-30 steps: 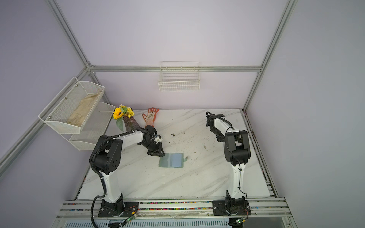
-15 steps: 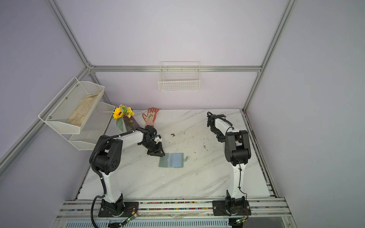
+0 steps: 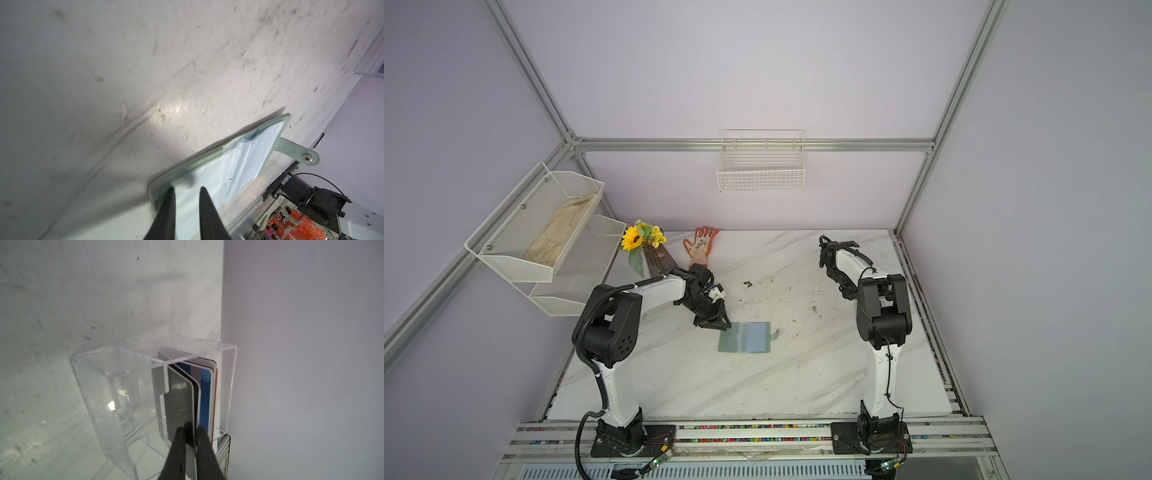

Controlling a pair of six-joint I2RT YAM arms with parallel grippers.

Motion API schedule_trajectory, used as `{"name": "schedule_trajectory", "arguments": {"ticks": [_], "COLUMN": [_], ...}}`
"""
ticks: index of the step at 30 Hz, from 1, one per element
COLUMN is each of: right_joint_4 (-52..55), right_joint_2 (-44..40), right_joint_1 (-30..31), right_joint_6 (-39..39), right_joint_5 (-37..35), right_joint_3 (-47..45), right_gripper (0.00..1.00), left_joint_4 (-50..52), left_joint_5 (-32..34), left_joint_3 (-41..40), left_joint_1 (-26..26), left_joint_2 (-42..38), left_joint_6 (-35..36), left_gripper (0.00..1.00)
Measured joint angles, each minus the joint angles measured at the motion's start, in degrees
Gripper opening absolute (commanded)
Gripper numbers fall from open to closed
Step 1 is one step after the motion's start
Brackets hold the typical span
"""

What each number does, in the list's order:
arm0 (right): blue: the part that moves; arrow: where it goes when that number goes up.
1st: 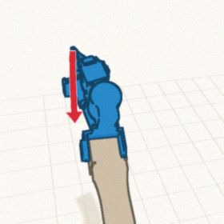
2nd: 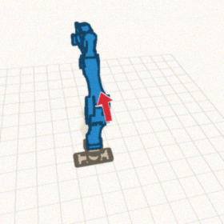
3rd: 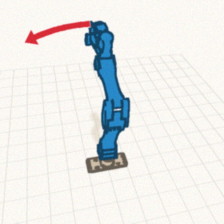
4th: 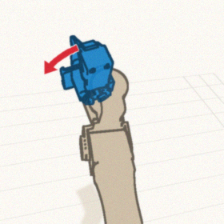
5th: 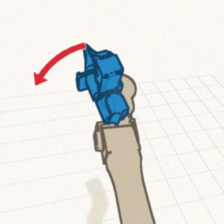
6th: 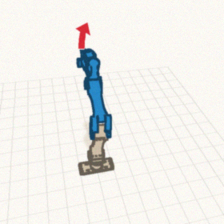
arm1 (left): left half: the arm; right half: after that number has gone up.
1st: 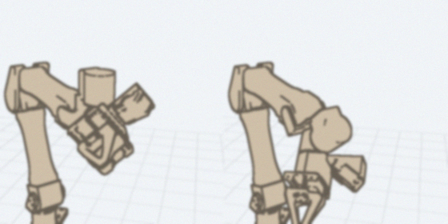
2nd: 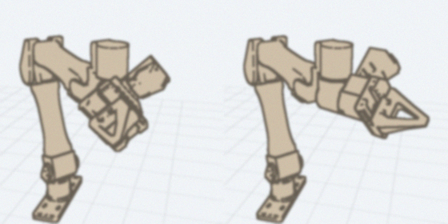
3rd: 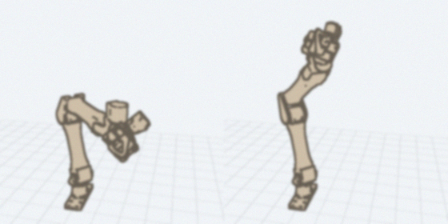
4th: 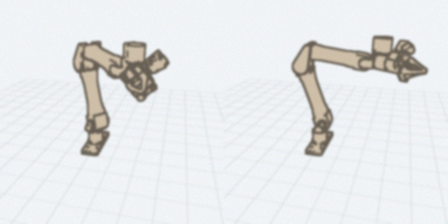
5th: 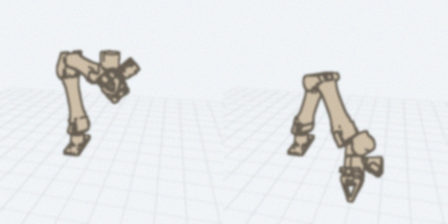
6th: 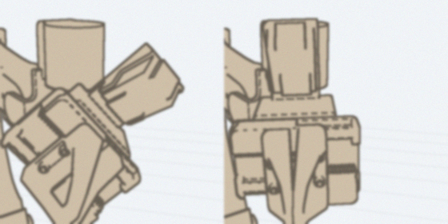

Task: Insert credit cards into a card holder
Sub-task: Pick up the credit card from the storage box.

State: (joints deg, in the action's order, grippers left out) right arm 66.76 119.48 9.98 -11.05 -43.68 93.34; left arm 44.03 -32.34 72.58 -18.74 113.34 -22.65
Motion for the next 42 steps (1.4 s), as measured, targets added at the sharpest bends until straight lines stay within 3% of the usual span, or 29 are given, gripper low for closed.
{"name": "schedule_trajectory", "arguments": {"ticks": [23, 27, 42], "right_joint_4": [-0.09, -0.09, 0.00], "right_joint_2": [-0.57, -0.57, -1.46], "right_joint_1": [-0.17, -0.24, -0.57], "right_joint_6": [1.97, 2.32, 2.93], "right_joint_5": [1.16, 1.29, 2.60], "right_joint_3": [0.04, 0.09, 0.61], "right_gripper": [0.11, 0.00, 0.00], "left_joint_4": [0.42, 0.42, 0.44], "left_joint_5": [-0.04, -0.04, -0.33], "left_joint_3": [0.33, 0.33, 0.35], "left_joint_1": [0.00, 0.00, 0.11], "left_joint_2": [0.33, 0.35, 0.52], "left_joint_6": [0.74, 0.81, 0.83], "left_gripper": [0.22, 0.22, 0.22]}}
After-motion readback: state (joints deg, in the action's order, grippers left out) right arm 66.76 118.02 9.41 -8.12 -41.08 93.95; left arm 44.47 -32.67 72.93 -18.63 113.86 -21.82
